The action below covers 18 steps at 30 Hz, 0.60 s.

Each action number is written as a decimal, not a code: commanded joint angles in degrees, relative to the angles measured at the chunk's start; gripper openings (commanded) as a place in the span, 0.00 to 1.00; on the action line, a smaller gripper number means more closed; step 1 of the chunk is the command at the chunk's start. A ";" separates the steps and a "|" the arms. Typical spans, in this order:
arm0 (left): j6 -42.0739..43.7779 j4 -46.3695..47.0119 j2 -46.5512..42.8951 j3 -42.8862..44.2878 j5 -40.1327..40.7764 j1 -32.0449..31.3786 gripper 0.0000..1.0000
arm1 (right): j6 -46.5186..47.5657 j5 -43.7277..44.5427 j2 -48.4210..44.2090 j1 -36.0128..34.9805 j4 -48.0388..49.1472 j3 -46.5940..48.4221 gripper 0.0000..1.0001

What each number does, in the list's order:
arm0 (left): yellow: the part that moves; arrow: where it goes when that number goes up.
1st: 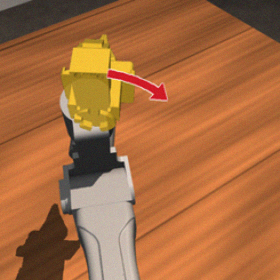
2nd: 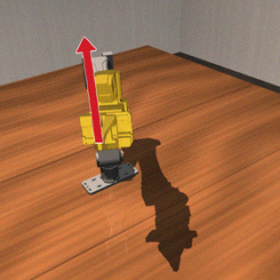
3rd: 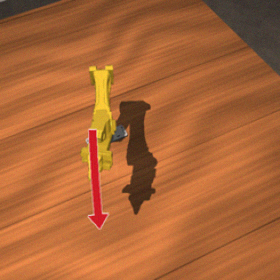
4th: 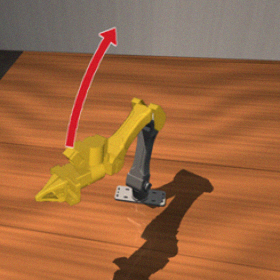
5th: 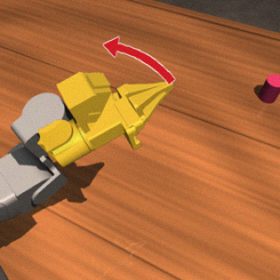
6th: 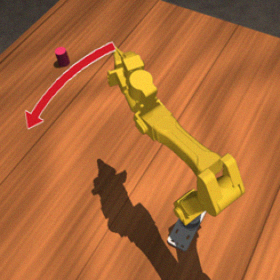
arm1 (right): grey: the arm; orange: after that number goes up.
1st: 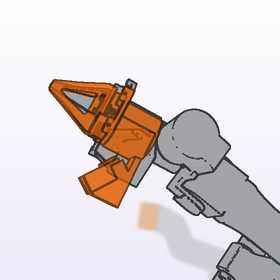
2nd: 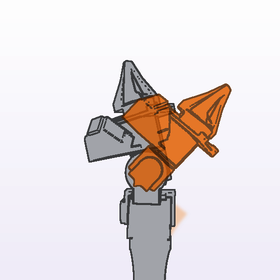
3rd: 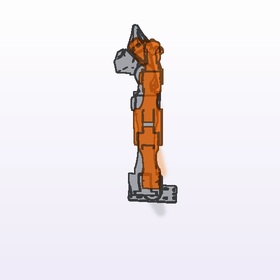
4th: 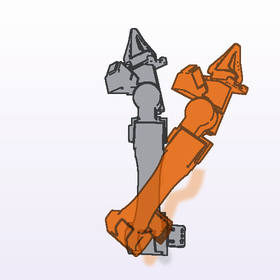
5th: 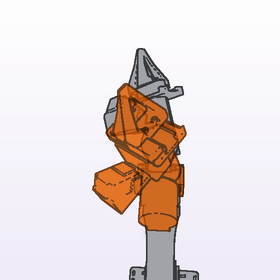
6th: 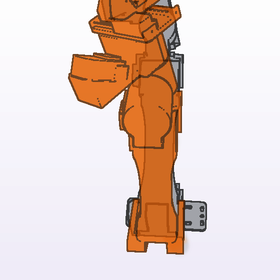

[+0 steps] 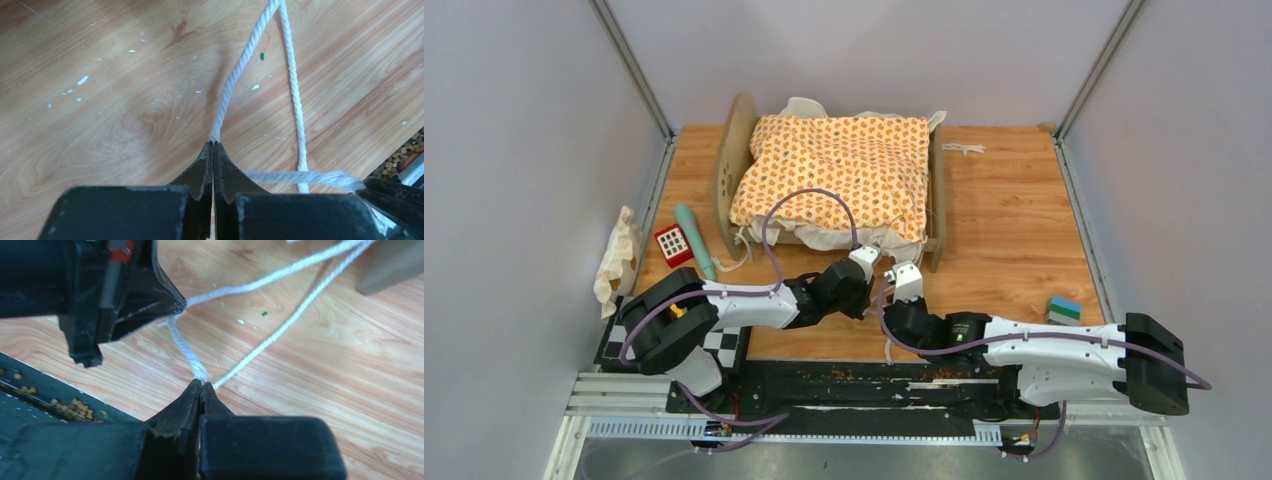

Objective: Set up the pet bed
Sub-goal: Tie the ropes to the bed frame.

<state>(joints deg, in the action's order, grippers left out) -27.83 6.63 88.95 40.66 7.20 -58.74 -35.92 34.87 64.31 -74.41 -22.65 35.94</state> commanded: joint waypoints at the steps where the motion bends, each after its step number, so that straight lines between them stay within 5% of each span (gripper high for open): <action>1: -4.73 6.36 1.85 -0.40 -1.88 0.12 0.00 | -4.43 2.12 -1.72 0.30 -9.92 0.97 0.00; 9: -8.81 12.76 5.88 0.91 -3.56 0.07 0.00 | -16.16 6.91 -3.68 1.27 -21.77 0.63 0.00; 18: -9.64 15.48 7.20 1.14 -3.38 -1.09 0.06 | -19.14 5.22 -7.34 5.73 -21.21 -4.23 0.00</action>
<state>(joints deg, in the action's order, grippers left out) -36.99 19.75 96.14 40.86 2.50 -59.13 -52.73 39.20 58.81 -70.37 -41.43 33.36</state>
